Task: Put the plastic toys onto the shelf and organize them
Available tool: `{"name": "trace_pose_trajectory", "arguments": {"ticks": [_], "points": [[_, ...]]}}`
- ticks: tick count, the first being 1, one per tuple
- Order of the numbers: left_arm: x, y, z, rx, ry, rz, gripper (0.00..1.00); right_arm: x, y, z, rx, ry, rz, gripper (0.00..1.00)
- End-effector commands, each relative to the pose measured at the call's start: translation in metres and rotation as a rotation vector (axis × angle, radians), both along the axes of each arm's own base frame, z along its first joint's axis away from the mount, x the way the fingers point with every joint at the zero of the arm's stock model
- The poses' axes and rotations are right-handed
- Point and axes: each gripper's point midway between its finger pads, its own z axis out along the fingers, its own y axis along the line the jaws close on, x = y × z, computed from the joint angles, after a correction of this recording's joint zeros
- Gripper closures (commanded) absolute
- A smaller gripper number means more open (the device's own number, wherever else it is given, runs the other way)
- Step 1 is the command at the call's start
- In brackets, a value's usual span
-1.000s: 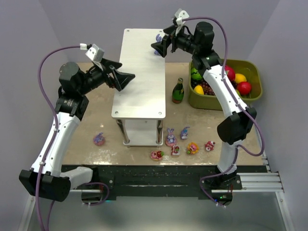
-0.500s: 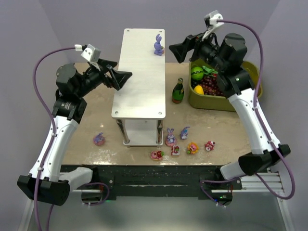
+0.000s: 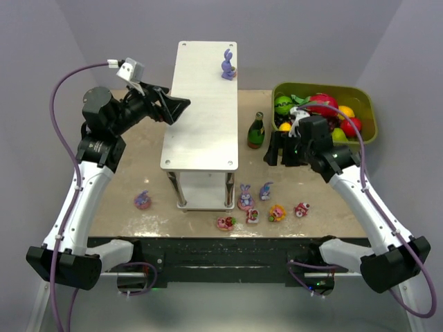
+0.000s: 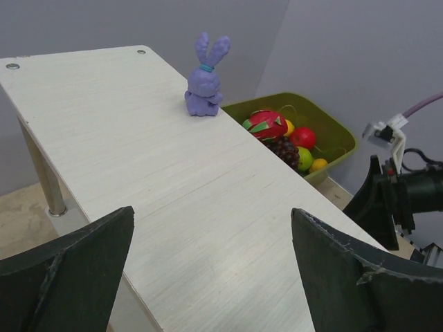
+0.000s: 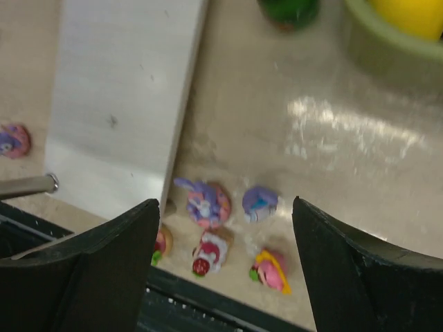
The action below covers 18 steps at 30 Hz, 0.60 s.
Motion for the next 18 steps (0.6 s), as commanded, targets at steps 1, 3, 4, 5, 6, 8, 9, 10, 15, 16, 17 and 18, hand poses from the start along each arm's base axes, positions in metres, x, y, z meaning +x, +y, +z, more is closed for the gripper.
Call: {"name": "trace_pose_trajectory", "arguments": {"ticks": [1,3,4,5,6,8,9,10,15,16,17,18], "points": [[-0.005,-0.001,0.011,-0.039,-0.021,-0.018,0.01,-0.030,0.001,-0.030,0.060,0.139,-0.109,0.19],[-0.006,-0.002,0.010,-0.050,-0.015,-0.025,0.00,-0.036,0.002,-0.053,0.029,0.176,-0.136,0.19],[-0.006,-0.003,0.008,-0.053,-0.009,-0.028,0.01,-0.043,0.013,-0.060,0.028,0.188,-0.111,0.19],[-0.007,-0.004,0.006,-0.054,-0.005,-0.039,0.01,-0.042,0.014,-0.066,0.010,0.175,-0.115,0.19],[-0.008,-0.005,0.005,-0.055,-0.001,-0.044,0.01,-0.050,0.016,-0.084,-0.013,0.208,-0.102,0.19],[-0.009,-0.006,0.004,-0.056,0.004,-0.055,0.00,-0.051,0.024,-0.094,-0.009,0.194,-0.071,0.20],[-0.010,-0.007,0.004,-0.057,0.004,-0.056,0.00,-0.057,0.022,-0.106,-0.016,0.192,-0.063,0.21],[-0.011,-0.008,0.002,-0.056,0.009,-0.064,0.01,-0.049,0.026,-0.105,0.000,0.143,-0.052,0.22],[-0.013,-0.009,0.003,-0.057,0.006,-0.075,0.00,-0.032,0.024,-0.118,-0.039,0.070,-0.058,0.30],[-0.014,-0.009,0.003,-0.056,0.006,-0.078,0.00,-0.028,0.023,-0.124,-0.061,0.078,-0.061,0.31],[-0.015,-0.009,0.003,-0.056,0.005,-0.080,0.00,-0.026,0.024,-0.127,-0.066,0.079,-0.061,0.32],[-0.014,-0.009,0.003,-0.058,0.004,-0.080,0.01,-0.025,0.025,-0.131,-0.066,0.083,-0.058,0.32]]}}
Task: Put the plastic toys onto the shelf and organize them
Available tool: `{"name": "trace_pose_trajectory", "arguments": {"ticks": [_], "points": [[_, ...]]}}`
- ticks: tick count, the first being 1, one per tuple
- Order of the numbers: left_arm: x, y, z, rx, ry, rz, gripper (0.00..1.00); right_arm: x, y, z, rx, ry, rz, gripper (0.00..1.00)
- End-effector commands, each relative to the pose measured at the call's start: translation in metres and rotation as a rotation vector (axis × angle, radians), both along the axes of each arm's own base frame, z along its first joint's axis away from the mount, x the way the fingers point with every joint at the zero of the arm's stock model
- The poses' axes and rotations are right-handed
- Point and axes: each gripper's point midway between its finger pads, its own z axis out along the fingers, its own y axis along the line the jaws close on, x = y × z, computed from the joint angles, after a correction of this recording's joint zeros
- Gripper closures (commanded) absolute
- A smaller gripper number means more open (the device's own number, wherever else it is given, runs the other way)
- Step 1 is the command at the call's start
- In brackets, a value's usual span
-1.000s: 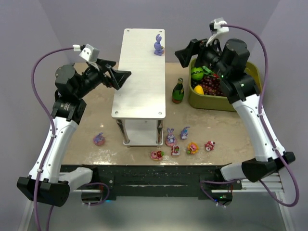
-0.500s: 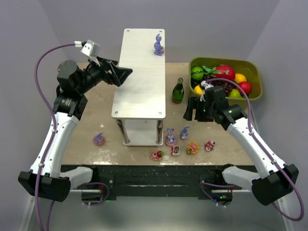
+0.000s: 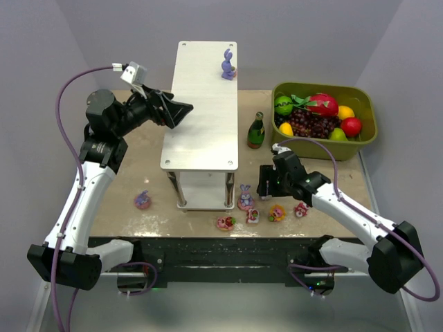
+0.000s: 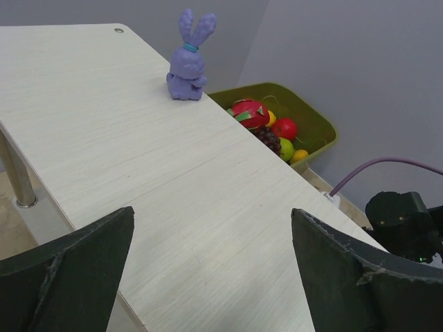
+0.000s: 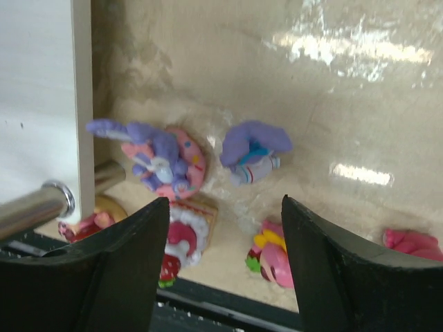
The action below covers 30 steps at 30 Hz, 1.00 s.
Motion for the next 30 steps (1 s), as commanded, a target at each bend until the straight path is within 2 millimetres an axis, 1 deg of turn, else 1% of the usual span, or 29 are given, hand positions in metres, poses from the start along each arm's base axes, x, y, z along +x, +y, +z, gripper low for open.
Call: {"name": "trace_pose_trajectory", "arguments": {"ticks": [1,4,5,11,15,19,22,23,24,26,27,28,29,30], "points": [[-0.009,-0.001,0.017,-0.027,-0.049,-0.023,0.01,0.038,0.014,0.010,0.027,-0.141,-0.012,0.33],[-0.009,-0.001,0.016,-0.025,-0.050,-0.025,0.00,0.042,0.014,-0.003,0.009,-0.122,-0.025,0.35],[-0.009,-0.001,0.016,-0.025,-0.050,-0.025,0.00,0.045,0.011,-0.009,-0.012,-0.113,-0.044,0.36],[-0.007,-0.001,0.014,-0.018,-0.048,-0.023,0.00,0.053,0.005,-0.020,-0.061,-0.106,-0.088,0.39],[-0.006,-0.001,0.015,-0.013,-0.055,-0.022,0.00,0.052,0.003,-0.031,-0.084,-0.078,-0.090,0.43],[-0.004,-0.001,0.013,-0.007,-0.054,-0.020,0.00,0.047,0.002,-0.036,-0.084,-0.059,-0.089,0.48],[-0.003,-0.001,0.011,-0.005,-0.050,-0.020,0.00,0.042,0.000,-0.040,-0.089,-0.036,-0.098,0.58],[-0.003,-0.001,0.011,-0.003,-0.049,-0.022,0.00,0.042,0.000,-0.039,-0.087,-0.035,-0.101,0.68],[-0.002,-0.001,0.010,-0.003,-0.048,-0.019,0.00,0.041,0.001,-0.038,-0.085,-0.030,-0.102,0.73],[-0.002,0.000,0.011,-0.002,-0.053,-0.017,0.01,0.041,-0.001,-0.035,-0.094,-0.031,-0.117,0.87],[-0.002,0.000,0.010,-0.002,-0.053,-0.015,0.01,0.042,-0.002,-0.033,-0.099,-0.032,-0.121,0.96],[-0.002,0.000,0.010,-0.001,-0.052,-0.015,0.00,0.041,-0.005,-0.032,-0.114,-0.026,-0.126,1.00],[-0.002,0.000,0.010,-0.001,-0.052,-0.014,0.00,0.047,-0.005,-0.023,-0.118,-0.051,-0.139,1.00],[-0.001,0.000,0.009,0.000,-0.052,-0.011,0.00,0.049,-0.007,-0.018,-0.129,-0.062,-0.145,1.00]]}}
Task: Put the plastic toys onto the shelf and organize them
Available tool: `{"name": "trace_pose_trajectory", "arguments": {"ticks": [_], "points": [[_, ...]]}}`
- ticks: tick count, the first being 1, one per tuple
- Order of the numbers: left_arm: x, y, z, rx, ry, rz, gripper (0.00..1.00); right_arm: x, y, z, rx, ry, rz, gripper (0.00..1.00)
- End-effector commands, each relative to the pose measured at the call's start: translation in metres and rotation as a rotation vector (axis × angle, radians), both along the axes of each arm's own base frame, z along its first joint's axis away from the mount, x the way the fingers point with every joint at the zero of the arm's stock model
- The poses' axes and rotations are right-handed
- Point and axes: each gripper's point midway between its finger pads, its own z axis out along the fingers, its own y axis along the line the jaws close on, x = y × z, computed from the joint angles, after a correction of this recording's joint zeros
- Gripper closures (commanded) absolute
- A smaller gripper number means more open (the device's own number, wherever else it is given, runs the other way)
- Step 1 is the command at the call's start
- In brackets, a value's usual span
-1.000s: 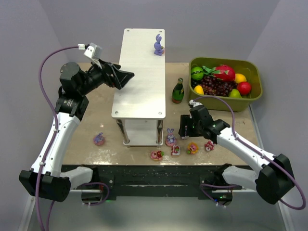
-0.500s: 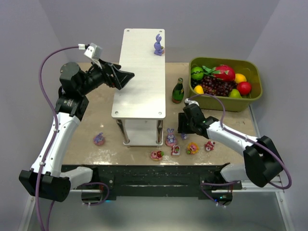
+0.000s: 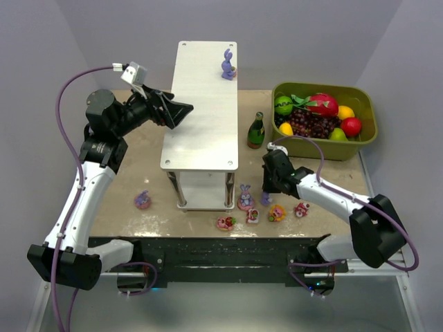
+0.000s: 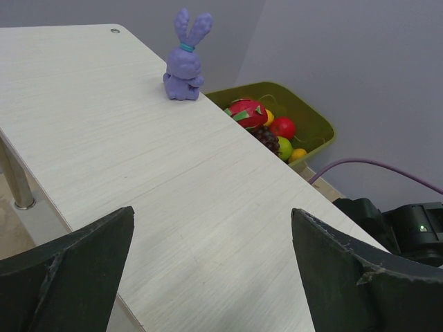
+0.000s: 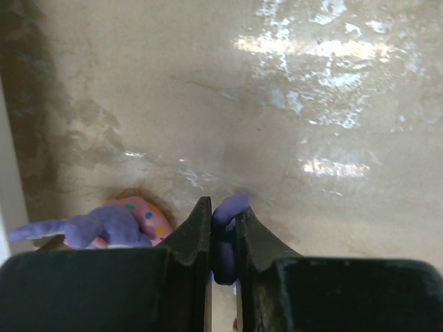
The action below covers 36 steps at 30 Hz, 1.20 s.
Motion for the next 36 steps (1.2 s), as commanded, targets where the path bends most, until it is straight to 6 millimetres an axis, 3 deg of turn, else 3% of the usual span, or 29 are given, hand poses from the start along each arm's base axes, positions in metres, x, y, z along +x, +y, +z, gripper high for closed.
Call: {"name": "trace_pose_trajectory", "arguments": {"ticks": [1,2,4,5,7,8,10,11,13,14,16,17,22,29,32,36], "points": [[0.001,0.003,0.009,-0.002,-0.045,0.011,0.00,0.012,-0.009,0.029,-0.046,-0.053,-0.058,1.00],[0.002,0.004,0.011,0.001,-0.047,0.020,0.00,0.023,-0.005,0.050,-0.033,-0.092,-0.064,1.00],[0.003,0.006,0.009,0.005,-0.037,0.036,0.00,0.027,-0.009,0.068,-0.068,-0.103,-0.059,1.00],[0.003,0.006,0.011,0.006,-0.039,0.036,0.01,0.042,-0.005,0.100,-0.054,-0.166,-0.074,1.00],[0.002,0.008,0.011,0.008,-0.030,0.045,0.01,0.047,-0.006,0.124,-0.081,-0.178,-0.069,1.00],[0.003,0.008,0.012,0.011,-0.029,0.051,0.01,0.059,0.000,0.159,-0.047,-0.241,-0.074,1.00],[0.005,0.012,0.009,0.021,-0.008,0.079,0.01,0.064,-0.002,0.179,-0.070,-0.253,-0.074,1.00],[0.006,0.014,0.011,0.026,-0.010,0.090,0.00,0.072,0.002,0.210,-0.039,-0.306,-0.080,1.00],[0.009,0.018,0.005,0.039,0.019,0.120,0.01,0.075,0.000,0.227,-0.058,-0.316,-0.079,1.00],[0.010,0.019,0.006,0.045,0.020,0.128,0.01,0.079,0.002,0.253,-0.032,-0.362,-0.086,1.00],[0.013,0.021,0.000,0.059,0.048,0.141,0.01,0.079,-0.001,0.266,-0.045,-0.369,-0.088,1.00],[0.013,0.022,0.002,0.062,0.048,0.145,0.00,0.081,0.000,0.287,-0.025,-0.406,-0.091,1.00],[0.014,0.024,-0.002,0.069,0.064,0.156,0.01,0.077,0.012,0.332,0.048,-0.477,-0.023,1.00],[0.016,0.021,-0.001,0.059,0.077,0.142,0.00,0.050,0.056,0.408,0.192,-0.614,0.169,1.00],[0.018,0.021,-0.003,0.061,0.087,0.145,0.00,0.039,0.078,0.418,0.200,-0.622,0.253,1.00],[0.021,0.022,-0.007,0.063,0.100,0.158,0.00,0.028,0.101,0.414,0.158,-0.621,0.340,1.00]]}}
